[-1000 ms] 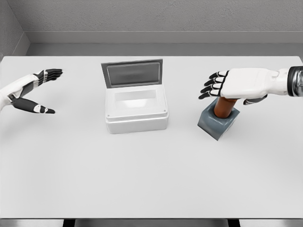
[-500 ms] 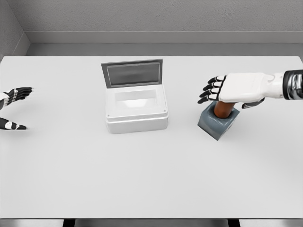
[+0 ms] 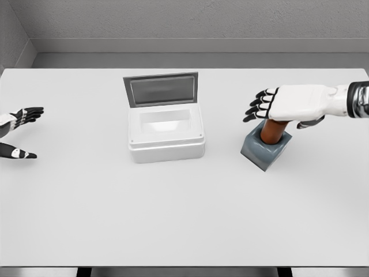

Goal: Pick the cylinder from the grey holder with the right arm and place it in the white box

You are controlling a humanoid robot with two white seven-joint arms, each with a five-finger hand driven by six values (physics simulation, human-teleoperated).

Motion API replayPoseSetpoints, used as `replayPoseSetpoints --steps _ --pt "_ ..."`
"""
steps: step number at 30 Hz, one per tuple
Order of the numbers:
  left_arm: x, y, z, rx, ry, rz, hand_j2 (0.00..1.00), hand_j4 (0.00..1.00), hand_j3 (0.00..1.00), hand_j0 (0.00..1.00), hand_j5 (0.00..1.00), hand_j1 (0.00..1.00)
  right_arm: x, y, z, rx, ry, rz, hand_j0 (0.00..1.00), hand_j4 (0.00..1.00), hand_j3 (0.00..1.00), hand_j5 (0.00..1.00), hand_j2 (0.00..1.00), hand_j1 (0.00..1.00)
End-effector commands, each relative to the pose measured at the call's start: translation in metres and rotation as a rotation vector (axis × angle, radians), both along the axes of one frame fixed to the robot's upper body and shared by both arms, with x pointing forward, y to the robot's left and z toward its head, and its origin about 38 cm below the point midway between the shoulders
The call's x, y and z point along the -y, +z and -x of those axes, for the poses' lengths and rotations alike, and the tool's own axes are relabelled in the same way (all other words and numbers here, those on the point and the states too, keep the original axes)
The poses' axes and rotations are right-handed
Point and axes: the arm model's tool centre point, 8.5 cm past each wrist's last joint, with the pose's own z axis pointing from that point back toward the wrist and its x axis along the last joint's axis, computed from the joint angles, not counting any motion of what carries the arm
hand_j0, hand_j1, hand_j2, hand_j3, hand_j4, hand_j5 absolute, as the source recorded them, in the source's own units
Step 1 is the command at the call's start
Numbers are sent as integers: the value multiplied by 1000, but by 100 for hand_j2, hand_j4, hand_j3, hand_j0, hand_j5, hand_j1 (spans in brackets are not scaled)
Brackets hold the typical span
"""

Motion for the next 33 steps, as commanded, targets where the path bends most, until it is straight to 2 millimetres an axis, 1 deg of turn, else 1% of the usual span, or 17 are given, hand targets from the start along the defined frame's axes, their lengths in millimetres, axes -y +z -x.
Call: replayPoseSetpoints --steps 1,14,16,20,21,22,23,24,26,27,29,32,33 --pt "0 0 -1 2 3 7 100 100 100 100 100 100 1 0 0 -1 -4 -3 100 100 100 100 100 100" --pt "1 -1 0 -2 2 6 100 100 100 100 100 100 -3 0 2 -2 8 -3 100 100 100 100 100 100" --pt "1 -1 0 -1 3 7 100 100 100 100 100 100 -8 1 6 3 29 -5 100 100 100 100 100 100" --pt "2 -2 0 -3 2 9 100 100 100 100 100 100 -8 1 6 1 29 -6 100 100 100 100 100 100" --pt "2 -2 0 -3 2 9 100 100 100 100 100 100 -8 1 6 0 30 -7 84 84 84 84 84 84" --pt "1 -3 0 -4 4 8 100 100 100 100 100 100 -8 1 6 -1 30 -8 71 71 71 71 71 71" --pt "1 -3 0 -4 4 8 100 100 100 100 100 100 -8 1 6 -3 29 -11 61 61 61 61 61 61" --pt "1 -3 0 -4 4 8 100 100 100 100 100 100 -9 1 6 -5 30 -12 53 53 53 53 53 53" --pt "1 -3 0 -4 4 8 100 100 100 100 100 100 -8 0 6 -7 29 -13 41 41 41 41 41 41" --pt "1 -3 0 -4 5 8 100 100 100 100 100 100 -8 0 6 -7 29 -13 37 37 37 37 37 37" --pt "1 -3 0 -4 4 8 100 100 100 100 100 100 -8 0 6 -8 28 -13 17 17 17 17 17 17" --pt "1 -3 0 -4 5 8 100 100 100 100 100 100 -8 0 6 -9 28 -15 10 10 10 10 10 10" --pt "1 -3 0 -4 5 8 100 100 100 100 100 100 -7 0 7 -11 27 -15 10 10 10 10 10 10"
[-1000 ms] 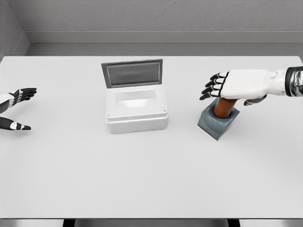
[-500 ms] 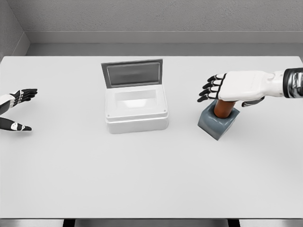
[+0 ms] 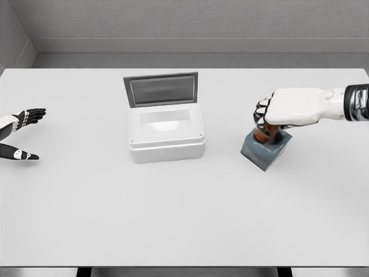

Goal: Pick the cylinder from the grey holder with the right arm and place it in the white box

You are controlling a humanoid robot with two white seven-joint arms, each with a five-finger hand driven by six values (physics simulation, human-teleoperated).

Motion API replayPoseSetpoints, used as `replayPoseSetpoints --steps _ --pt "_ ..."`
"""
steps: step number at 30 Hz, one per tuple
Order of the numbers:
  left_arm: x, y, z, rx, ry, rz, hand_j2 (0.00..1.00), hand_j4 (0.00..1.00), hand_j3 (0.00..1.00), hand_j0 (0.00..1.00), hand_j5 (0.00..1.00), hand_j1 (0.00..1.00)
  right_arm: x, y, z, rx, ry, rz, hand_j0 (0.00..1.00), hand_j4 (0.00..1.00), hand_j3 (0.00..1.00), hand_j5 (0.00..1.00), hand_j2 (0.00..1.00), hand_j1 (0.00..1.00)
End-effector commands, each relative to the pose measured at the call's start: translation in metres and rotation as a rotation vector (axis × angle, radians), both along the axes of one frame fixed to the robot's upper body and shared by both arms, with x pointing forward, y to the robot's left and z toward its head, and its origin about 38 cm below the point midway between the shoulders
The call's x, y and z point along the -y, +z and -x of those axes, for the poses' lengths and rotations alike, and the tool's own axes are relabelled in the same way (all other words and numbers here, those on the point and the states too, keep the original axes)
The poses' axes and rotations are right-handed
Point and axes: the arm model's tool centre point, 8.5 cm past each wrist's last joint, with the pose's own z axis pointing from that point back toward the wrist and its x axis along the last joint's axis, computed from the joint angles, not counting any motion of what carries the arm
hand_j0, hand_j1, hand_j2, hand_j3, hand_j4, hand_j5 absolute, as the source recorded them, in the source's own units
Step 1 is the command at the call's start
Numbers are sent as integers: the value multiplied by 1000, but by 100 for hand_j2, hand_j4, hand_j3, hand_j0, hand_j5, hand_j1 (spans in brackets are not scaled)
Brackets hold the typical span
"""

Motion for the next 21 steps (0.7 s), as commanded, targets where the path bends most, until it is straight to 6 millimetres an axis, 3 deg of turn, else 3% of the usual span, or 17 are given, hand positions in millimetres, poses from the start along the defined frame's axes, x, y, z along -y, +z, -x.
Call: replayPoseSetpoints --steps 1,3,5,7,14,21 --pt "-1 1 0 2 5 6 100 100 100 100 100 100 3 1 0 -2 -8 -4 10 10 10 10 10 10" --pt "-1 1 0 3 4 6 100 100 100 100 100 100 5 5 0 5 -15 -6 10 10 10 10 10 10" --pt "0 1 0 3 4 6 100 100 100 100 100 100 20 30 0 17 -48 -69 10 10 10 10 10 10" --pt "-1 1 0 2 5 6 100 100 100 100 100 100 17 54 -4 59 -42 -114 10 10 10 10 10 10" --pt "-1 1 0 2 5 6 100 100 100 100 100 100 -67 56 -12 56 145 -196 10 10 10 10 10 10" --pt "1 0 -1 2 3 10 100 100 100 100 100 100 -104 50 -27 32 188 -217 10 10 10 10 10 10"
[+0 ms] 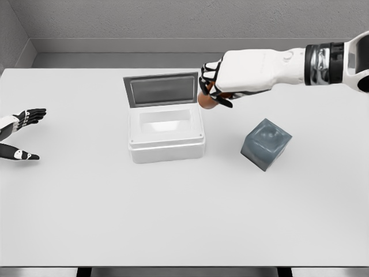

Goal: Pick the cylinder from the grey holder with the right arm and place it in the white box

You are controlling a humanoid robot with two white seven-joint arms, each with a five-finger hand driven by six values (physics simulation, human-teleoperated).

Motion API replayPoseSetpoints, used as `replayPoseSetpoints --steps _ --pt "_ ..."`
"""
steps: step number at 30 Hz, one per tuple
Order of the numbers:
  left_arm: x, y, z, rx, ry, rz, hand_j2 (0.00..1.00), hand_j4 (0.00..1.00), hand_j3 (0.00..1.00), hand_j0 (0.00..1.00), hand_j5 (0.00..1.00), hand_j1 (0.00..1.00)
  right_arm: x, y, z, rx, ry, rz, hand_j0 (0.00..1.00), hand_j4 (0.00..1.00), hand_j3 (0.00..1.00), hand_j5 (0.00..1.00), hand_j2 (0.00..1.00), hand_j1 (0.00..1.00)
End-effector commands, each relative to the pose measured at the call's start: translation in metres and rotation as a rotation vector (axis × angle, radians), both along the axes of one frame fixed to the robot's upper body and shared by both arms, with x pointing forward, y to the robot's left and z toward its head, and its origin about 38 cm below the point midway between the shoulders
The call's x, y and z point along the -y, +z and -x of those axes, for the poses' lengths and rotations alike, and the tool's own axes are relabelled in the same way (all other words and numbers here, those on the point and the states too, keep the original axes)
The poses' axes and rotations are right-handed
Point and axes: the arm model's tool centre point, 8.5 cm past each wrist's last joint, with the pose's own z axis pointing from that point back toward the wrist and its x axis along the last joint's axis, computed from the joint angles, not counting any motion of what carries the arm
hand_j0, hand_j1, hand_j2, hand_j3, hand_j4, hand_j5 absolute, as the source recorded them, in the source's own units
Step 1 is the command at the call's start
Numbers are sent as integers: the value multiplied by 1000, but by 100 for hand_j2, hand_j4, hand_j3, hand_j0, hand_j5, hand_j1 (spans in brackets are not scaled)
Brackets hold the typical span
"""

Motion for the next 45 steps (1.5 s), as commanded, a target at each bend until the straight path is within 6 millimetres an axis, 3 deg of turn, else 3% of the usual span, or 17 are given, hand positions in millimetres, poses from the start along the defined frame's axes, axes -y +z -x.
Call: replayPoseSetpoints --steps 1,5,13,28,45 --pt "0 1 0 3 4 8 100 100 100 100 100 100 -12 -10 -7 -34 6 -11 10 10 10 10 10 10" --pt "0 1 0 3 4 8 100 100 100 100 100 100 -25 -19 -19 -65 1 -1 10 10 10 10 10 10" --pt "3 -2 -1 1 0 13 100 100 100 100 100 100 -43 -30 -21 -77 28 28 10 10 10 10 10 10" --pt "4 -3 -1 -2 0 11 100 100 100 100 100 100 -47 -50 -32 -111 1 73 10 10 10 10 10 10" --pt "8 -7 -2 -3 -5 21 100 100 100 100 100 100 -52 -48 -27 -100 24 80 11 11 11 11 11 11"
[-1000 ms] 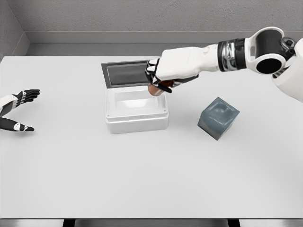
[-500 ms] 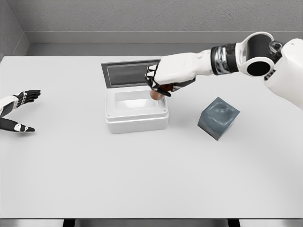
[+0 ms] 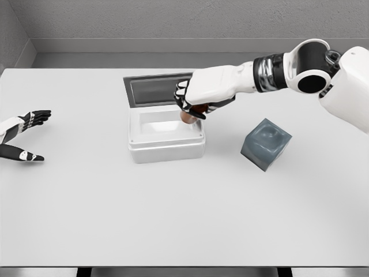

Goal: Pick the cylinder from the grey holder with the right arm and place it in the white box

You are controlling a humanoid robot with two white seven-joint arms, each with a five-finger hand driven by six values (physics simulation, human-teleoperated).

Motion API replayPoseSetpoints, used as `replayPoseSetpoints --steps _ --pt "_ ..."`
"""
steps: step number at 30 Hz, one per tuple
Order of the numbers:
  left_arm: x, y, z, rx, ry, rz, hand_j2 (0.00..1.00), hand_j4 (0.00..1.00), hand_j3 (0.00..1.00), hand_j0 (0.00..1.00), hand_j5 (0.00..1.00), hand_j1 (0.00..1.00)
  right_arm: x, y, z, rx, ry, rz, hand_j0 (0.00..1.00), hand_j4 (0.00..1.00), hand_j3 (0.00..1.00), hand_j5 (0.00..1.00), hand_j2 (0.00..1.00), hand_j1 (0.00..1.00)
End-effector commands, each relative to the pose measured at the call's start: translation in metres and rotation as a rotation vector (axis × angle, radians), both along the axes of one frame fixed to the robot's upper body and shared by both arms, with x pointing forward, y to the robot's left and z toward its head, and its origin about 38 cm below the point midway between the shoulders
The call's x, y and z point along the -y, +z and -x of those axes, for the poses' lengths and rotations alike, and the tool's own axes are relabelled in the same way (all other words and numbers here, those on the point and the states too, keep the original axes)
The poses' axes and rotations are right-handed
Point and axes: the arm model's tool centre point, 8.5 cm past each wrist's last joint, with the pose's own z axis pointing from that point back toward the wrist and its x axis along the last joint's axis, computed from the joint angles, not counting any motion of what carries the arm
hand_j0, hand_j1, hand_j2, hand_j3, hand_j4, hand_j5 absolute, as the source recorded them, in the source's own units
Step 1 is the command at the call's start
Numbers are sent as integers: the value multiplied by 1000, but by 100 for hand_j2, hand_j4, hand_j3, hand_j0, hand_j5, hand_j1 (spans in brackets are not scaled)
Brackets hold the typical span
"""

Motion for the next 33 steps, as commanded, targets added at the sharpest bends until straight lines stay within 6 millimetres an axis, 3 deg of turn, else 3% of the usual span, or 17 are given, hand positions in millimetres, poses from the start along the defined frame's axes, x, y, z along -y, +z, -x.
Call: replayPoseSetpoints --steps 1,33 --pt "0 1 -1 2 4 8 100 100 100 100 100 100 -1 3 4 3 12 -5 12 12 12 12 12 12" --pt "1 0 -1 0 0 3 100 100 100 100 100 100 -4 -1 -2 -7 2 13 12 12 12 12 12 12"
